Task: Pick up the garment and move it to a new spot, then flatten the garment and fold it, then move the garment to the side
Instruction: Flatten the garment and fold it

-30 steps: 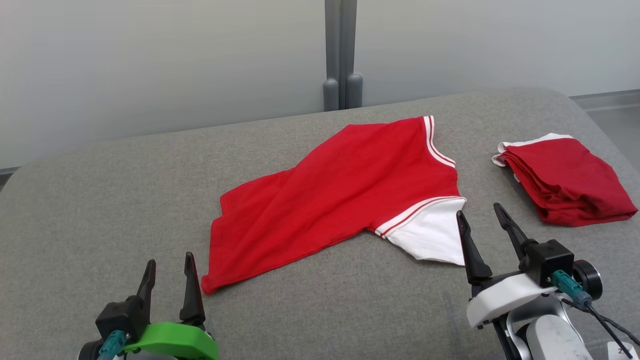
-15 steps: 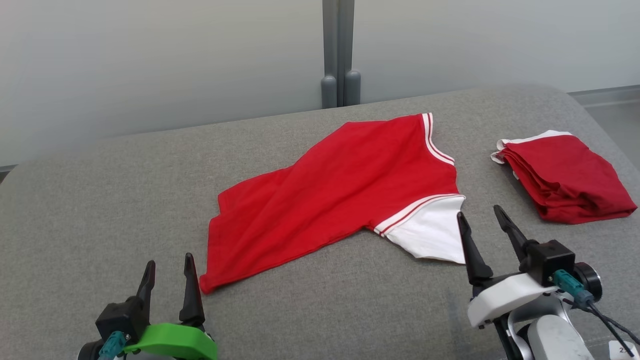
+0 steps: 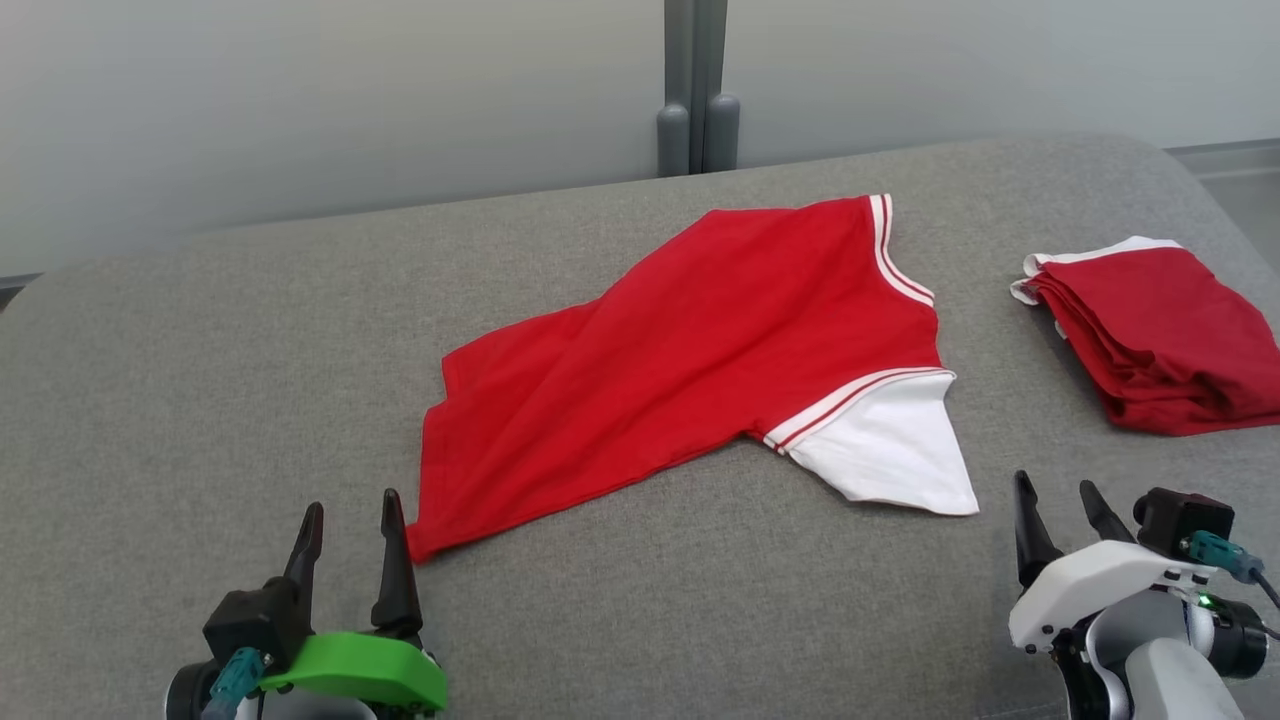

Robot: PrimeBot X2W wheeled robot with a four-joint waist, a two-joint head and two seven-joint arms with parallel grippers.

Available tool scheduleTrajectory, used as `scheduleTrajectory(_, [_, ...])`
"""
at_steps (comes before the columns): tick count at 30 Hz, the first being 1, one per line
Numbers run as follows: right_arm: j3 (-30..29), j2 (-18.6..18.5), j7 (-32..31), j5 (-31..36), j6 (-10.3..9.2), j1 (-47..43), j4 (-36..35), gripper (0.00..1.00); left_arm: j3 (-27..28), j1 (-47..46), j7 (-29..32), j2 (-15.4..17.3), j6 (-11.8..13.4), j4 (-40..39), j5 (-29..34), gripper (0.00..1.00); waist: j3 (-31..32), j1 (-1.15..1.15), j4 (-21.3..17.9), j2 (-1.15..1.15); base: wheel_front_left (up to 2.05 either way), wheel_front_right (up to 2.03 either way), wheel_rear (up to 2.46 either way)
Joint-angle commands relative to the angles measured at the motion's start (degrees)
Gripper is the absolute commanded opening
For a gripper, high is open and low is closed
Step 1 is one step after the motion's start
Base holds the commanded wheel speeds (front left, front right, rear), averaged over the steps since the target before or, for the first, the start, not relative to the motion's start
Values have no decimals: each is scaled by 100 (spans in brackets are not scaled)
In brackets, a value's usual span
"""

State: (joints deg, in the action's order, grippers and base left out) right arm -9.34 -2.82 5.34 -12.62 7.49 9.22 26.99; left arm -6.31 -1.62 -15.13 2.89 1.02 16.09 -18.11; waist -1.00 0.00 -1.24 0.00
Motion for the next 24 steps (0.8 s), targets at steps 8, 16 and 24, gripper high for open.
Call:
scheduleTrajectory(8, [-69,-18,-91,-27,0,737,1079,100,-74,-282,3,6,61,-28,-36,100,-435,0,236,0,0,0,0])
scheduleTrajectory(16, [315,-13,-97,-181,0,1193,2152,100,-79,-381,3,6,85,-4,-68,100,-545,0,347,0,0,0,0])
scheduleTrajectory(24, [492,10,33,-277,2,1453,2801,35,-26,-397,3,6,92,1,-42,100,-535,0,340,0,0,0,0])
